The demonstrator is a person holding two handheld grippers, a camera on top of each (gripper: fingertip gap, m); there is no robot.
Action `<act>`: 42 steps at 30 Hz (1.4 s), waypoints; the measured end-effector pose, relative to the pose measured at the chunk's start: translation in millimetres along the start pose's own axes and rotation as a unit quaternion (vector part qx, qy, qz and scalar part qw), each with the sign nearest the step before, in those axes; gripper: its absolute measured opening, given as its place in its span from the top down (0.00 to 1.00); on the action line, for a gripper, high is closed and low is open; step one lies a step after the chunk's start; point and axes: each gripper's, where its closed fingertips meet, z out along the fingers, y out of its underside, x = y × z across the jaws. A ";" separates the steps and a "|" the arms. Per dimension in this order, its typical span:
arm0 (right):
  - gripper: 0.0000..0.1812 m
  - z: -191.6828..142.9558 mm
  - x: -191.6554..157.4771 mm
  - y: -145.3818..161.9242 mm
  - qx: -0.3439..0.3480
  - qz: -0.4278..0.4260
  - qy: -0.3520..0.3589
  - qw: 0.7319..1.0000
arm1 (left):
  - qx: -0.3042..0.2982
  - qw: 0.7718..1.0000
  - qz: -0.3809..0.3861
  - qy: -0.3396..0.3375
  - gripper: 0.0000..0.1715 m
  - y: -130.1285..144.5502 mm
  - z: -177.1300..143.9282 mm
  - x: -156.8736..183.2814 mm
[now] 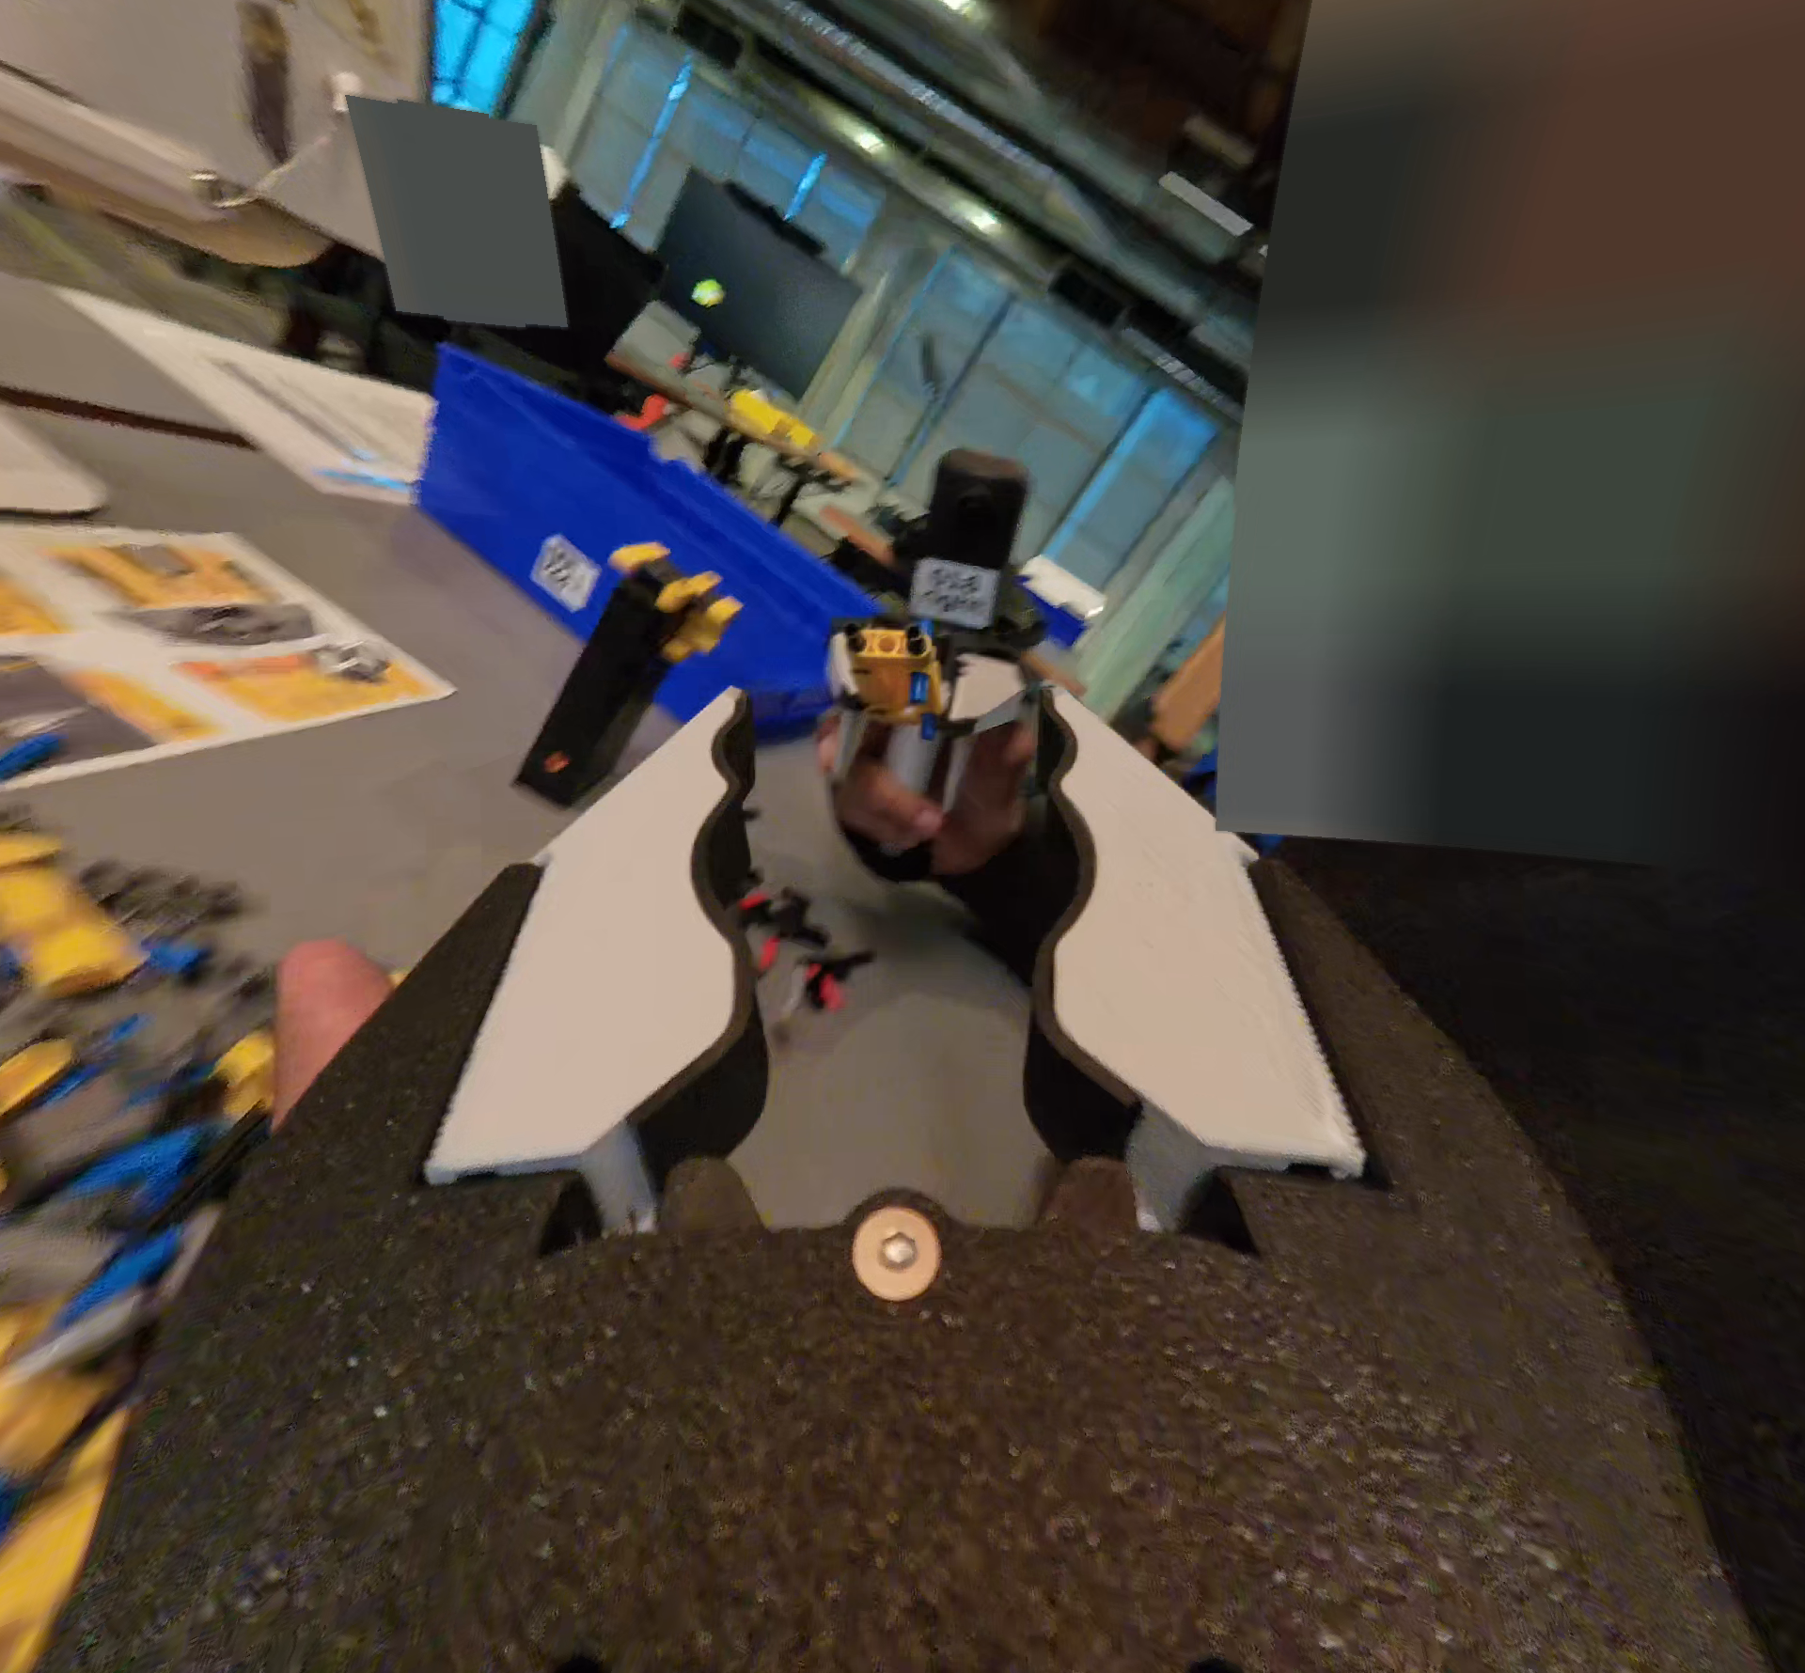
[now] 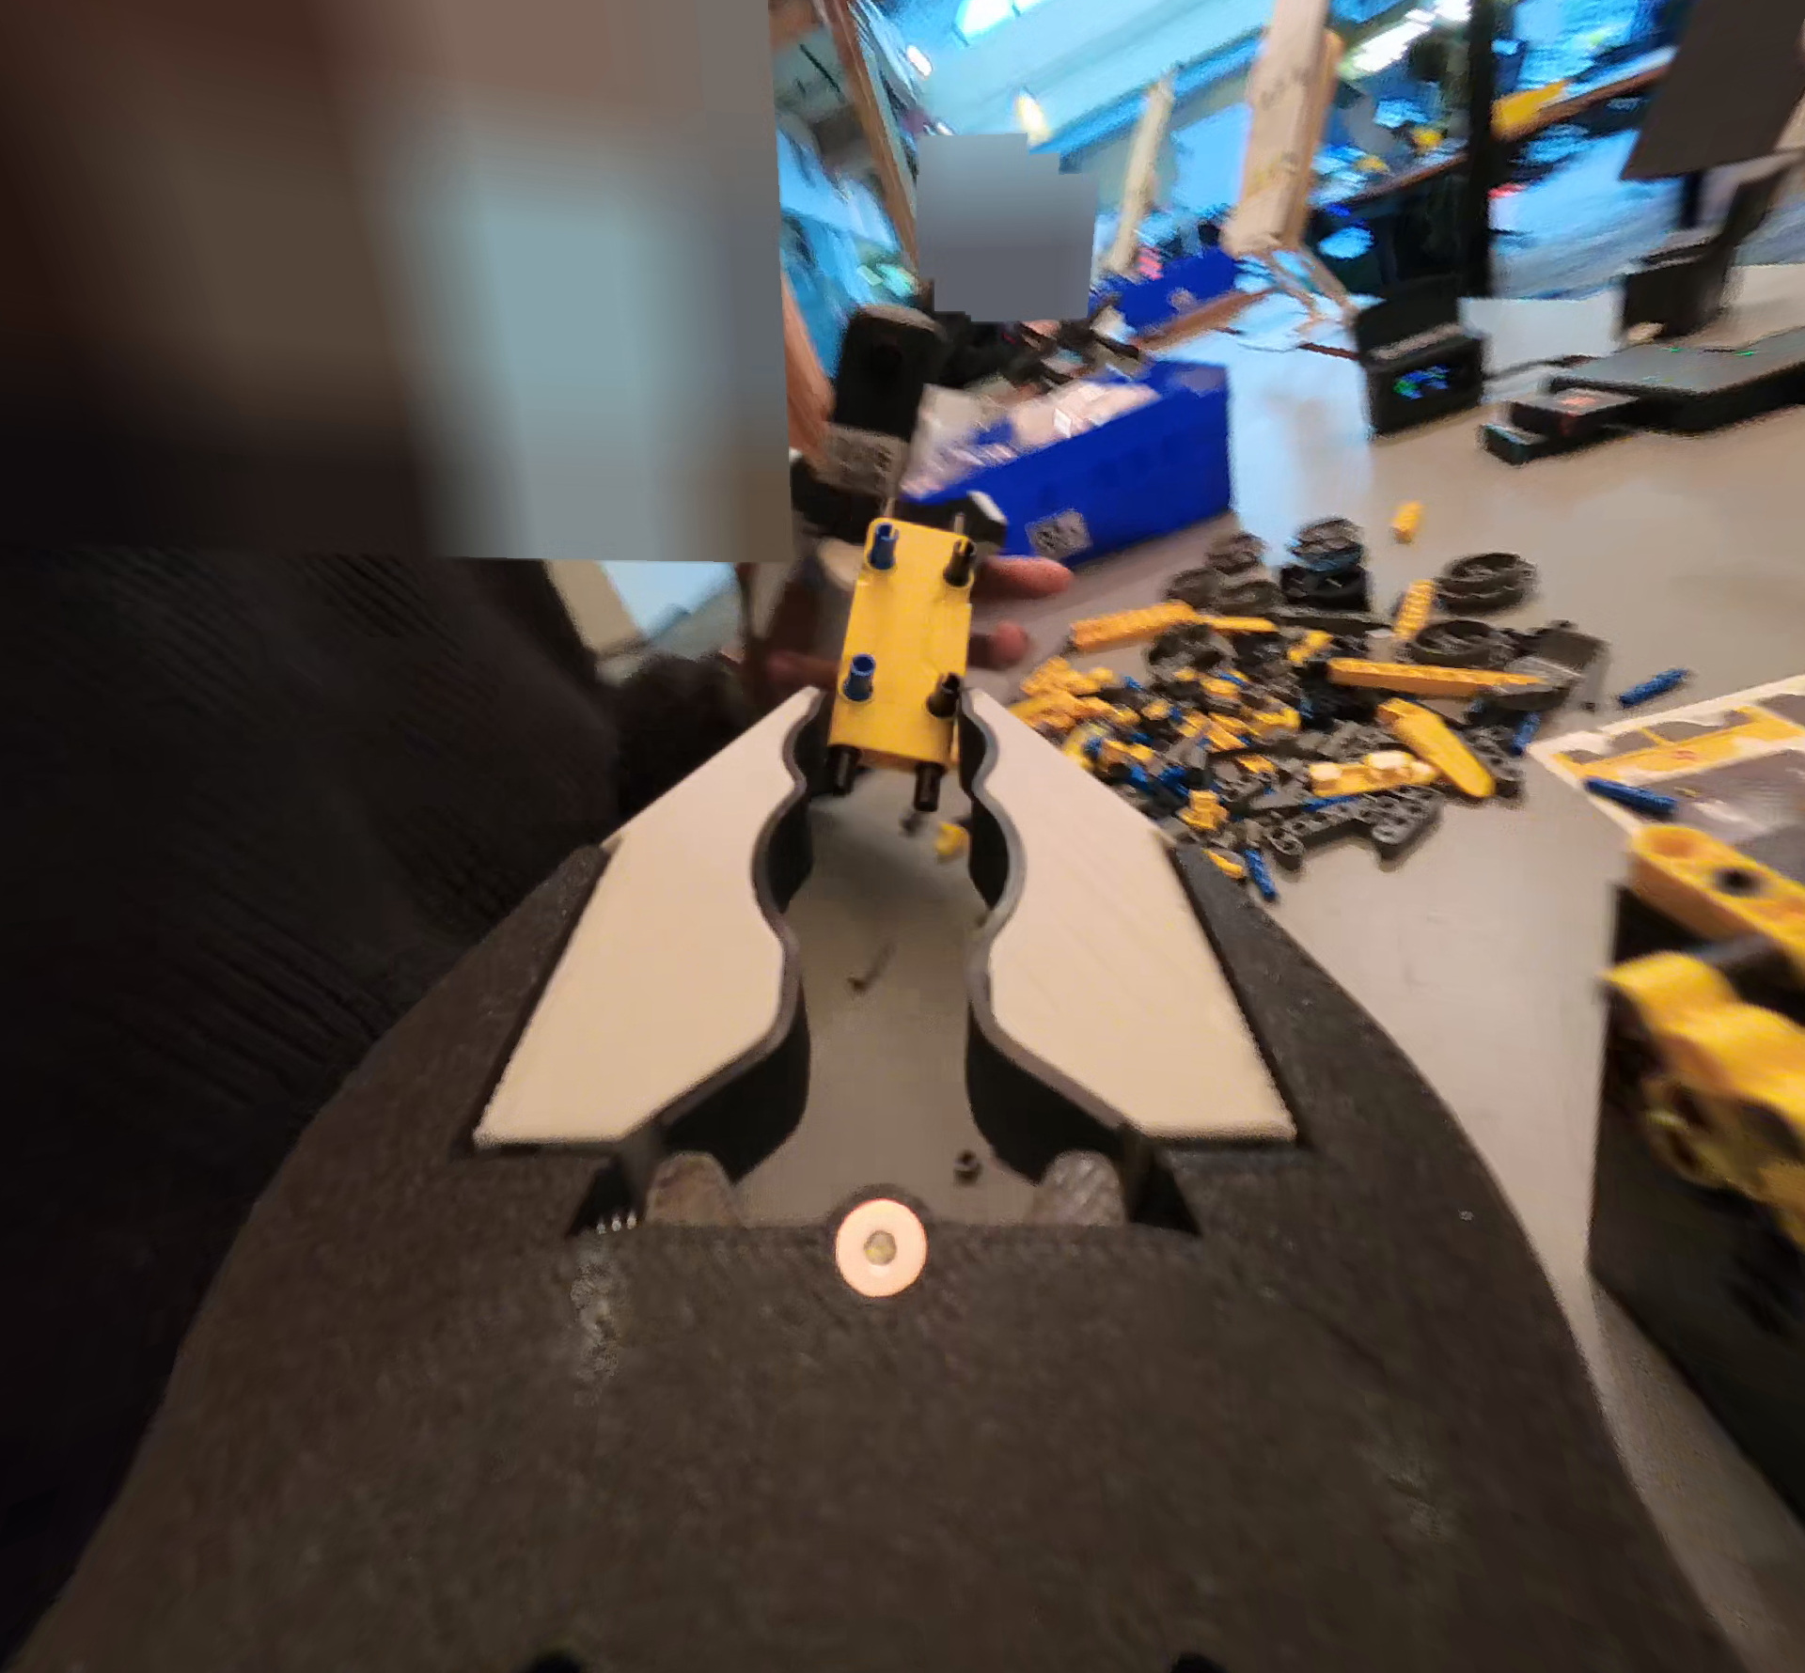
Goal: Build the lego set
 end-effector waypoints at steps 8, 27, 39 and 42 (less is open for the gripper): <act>0.86 42.4 -14.2 37.8 -0.058 -0.044 0.069 0.995 | -0.041 0.983 0.091 -0.156 0.66 11.5 -98.1 -23.1; 0.86 18.4 -19.8 119.5 -0.217 -0.115 0.262 0.933 | -0.015 0.983 0.067 -0.168 0.66 21.4 -164.2 -23.5; 0.86 17.4 -10.5 143.3 -0.301 -0.116 0.257 0.911 | -0.013 0.965 0.077 -0.249 0.67 20.4 -153.8 -46.2; 0.85 17.9 -12.2 145.4 -0.307 -0.118 0.251 0.910 | -0.037 0.960 0.087 -0.265 0.67 26.3 -149.6 -50.1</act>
